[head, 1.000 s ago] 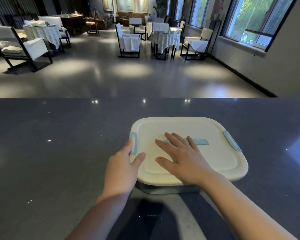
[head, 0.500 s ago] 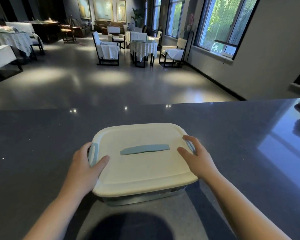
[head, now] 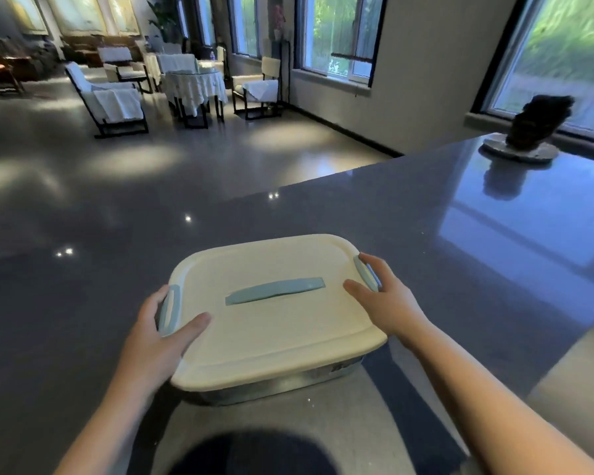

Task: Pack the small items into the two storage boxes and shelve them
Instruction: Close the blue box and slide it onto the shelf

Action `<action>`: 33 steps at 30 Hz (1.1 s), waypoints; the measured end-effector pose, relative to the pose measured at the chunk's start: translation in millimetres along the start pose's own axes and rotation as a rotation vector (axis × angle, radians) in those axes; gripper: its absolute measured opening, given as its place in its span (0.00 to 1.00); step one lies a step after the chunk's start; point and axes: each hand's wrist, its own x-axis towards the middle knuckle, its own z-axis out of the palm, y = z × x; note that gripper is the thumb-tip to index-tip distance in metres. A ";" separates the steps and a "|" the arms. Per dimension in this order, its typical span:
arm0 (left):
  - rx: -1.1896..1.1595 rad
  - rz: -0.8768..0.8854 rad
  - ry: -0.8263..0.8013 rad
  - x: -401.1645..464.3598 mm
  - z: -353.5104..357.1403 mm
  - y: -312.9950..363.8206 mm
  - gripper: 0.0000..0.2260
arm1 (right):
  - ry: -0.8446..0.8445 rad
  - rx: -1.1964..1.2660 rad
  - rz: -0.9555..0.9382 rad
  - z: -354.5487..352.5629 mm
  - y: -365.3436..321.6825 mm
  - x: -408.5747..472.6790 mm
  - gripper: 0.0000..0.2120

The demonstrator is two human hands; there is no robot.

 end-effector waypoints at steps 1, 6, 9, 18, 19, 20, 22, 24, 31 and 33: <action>0.003 0.018 -0.038 0.8 0.5 1.5 0.35 | 0.041 0.023 0.029 -3.0 5.9 -15.6 0.27; -0.021 0.074 -0.233 -0.5 14.0 11.4 0.32 | 0.240 0.143 0.099 -13.5 30.6 -96.2 0.31; -0.012 0.123 -0.360 -13.6 32.2 19.7 0.31 | 0.434 0.156 0.154 -21.1 45.4 -151.7 0.30; 0.052 0.432 -0.804 -131.3 127.3 70.5 0.33 | 0.950 0.240 0.411 -79.7 88.3 -343.1 0.29; 0.057 0.460 -0.862 -150.9 137.5 77.7 0.32 | 1.006 0.228 0.444 -85.1 92.0 -367.9 0.30; 0.058 0.487 -0.917 -172.1 146.6 84.9 0.32 | 1.067 0.219 0.476 -89.1 95.7 -392.8 0.30; 0.061 0.553 -1.016 -215.0 162.6 95.9 0.32 | 1.190 0.221 0.529 -94.8 100.8 -443.0 0.30; 0.083 0.621 -1.117 -262.2 174.6 102.2 0.33 | 1.299 0.228 0.568 -95.6 106.8 -494.6 0.31; 0.172 0.771 -1.441 -434.1 179.2 92.4 0.34 | 1.626 0.260 0.715 -59.2 127.1 -669.9 0.31; 0.200 0.776 -1.530 -473.3 177.7 78.2 0.35 | 1.703 0.294 0.748 -38.1 133.8 -709.4 0.31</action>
